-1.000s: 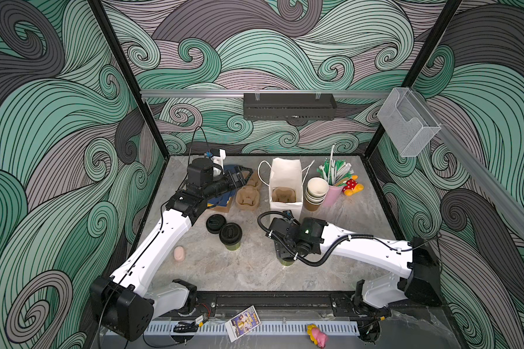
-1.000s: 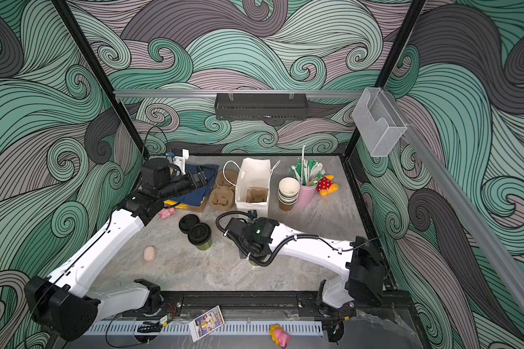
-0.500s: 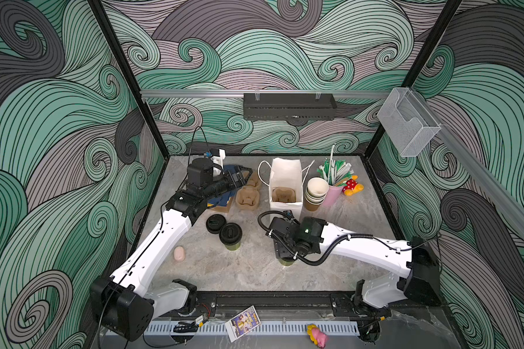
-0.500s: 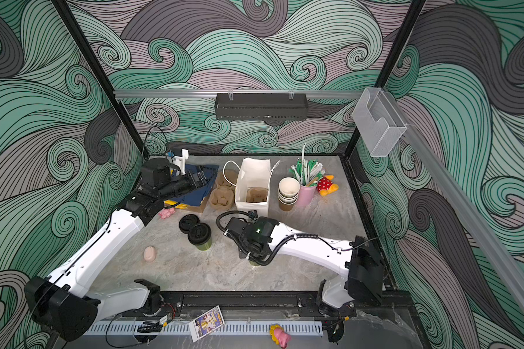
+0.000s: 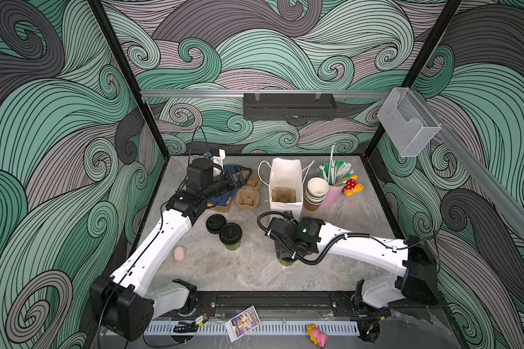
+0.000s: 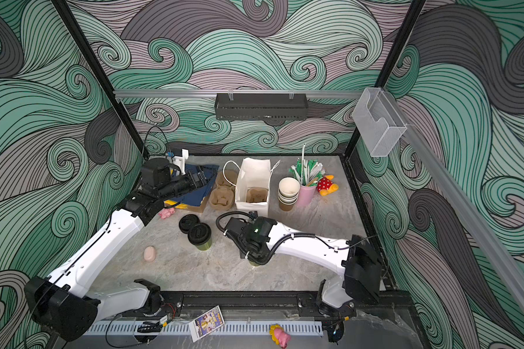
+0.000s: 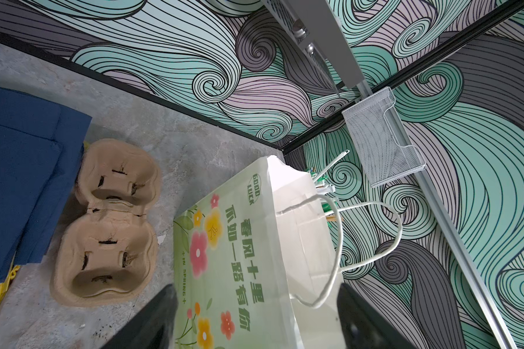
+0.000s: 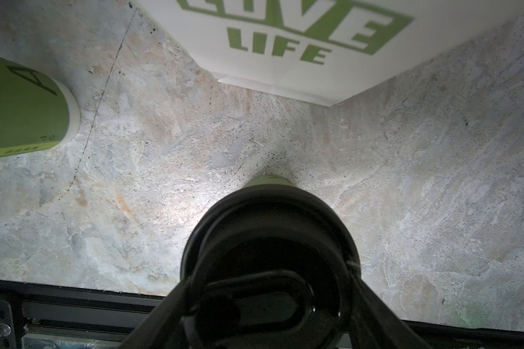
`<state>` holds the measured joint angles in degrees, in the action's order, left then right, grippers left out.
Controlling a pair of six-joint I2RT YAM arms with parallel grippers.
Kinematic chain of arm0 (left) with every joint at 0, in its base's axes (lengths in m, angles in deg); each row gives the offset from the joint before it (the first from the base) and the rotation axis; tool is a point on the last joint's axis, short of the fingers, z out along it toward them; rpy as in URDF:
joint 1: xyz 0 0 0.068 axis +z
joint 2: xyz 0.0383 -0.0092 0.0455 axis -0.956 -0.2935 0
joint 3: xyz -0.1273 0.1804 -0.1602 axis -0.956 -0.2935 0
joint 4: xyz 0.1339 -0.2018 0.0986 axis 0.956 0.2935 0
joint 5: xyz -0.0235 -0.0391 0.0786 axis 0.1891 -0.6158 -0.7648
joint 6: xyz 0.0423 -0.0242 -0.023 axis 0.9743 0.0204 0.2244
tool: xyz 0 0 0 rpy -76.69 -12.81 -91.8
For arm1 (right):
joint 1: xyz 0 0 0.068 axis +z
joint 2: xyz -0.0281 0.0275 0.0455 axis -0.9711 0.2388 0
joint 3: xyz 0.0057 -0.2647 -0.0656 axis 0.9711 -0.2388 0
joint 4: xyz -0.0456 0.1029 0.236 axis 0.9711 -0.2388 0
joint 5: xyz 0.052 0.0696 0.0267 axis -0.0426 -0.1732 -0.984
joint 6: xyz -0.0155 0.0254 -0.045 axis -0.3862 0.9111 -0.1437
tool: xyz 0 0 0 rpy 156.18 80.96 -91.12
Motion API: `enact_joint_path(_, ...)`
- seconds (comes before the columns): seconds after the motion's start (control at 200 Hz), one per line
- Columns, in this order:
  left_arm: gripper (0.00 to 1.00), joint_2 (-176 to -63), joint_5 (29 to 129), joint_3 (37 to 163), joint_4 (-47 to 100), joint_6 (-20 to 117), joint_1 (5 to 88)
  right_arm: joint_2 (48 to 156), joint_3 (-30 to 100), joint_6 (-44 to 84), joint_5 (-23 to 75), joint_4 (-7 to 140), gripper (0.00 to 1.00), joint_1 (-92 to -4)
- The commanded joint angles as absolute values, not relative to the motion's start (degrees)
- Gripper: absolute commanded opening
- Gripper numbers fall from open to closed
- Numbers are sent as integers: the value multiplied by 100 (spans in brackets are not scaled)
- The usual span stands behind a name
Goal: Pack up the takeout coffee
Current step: 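Lift the green cup with the right gripper and carry it toward the bag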
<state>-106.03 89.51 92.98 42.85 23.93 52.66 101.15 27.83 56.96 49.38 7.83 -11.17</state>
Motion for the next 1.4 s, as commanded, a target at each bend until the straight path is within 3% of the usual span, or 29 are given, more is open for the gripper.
enact_joint_path(0.0,85,-10494,8886,9448,4309,2504,5316,10144,2746,5833,4902,573,73,-1132)
enact_joint_path(0.27,85,-10499,8905,9474,4319,2500,5316,9835,2898,5719,4867,267,66,-1124)
enact_joint_path(0.5,87,-10599,9366,9624,4100,2435,5315,8795,3224,4989,4797,-476,65,-1123)
enact_joint_path(0.685,92,-10880,9854,9869,4118,2436,5307,8126,3960,4350,4599,-1113,65,-1184)
enact_joint_path(0.996,94,-11418,10277,10249,4427,2625,5085,8245,5627,3660,4490,-1703,65,-1575)
enact_joint_path(1.236,83,-11632,10048,10395,4700,2703,4824,8962,7220,3035,4676,-1719,65,-2031)
enact_joint_path(1.396,65,-11700,10020,10395,4768,2672,4753,9739,8396,2642,4770,-1717,65,-2309)
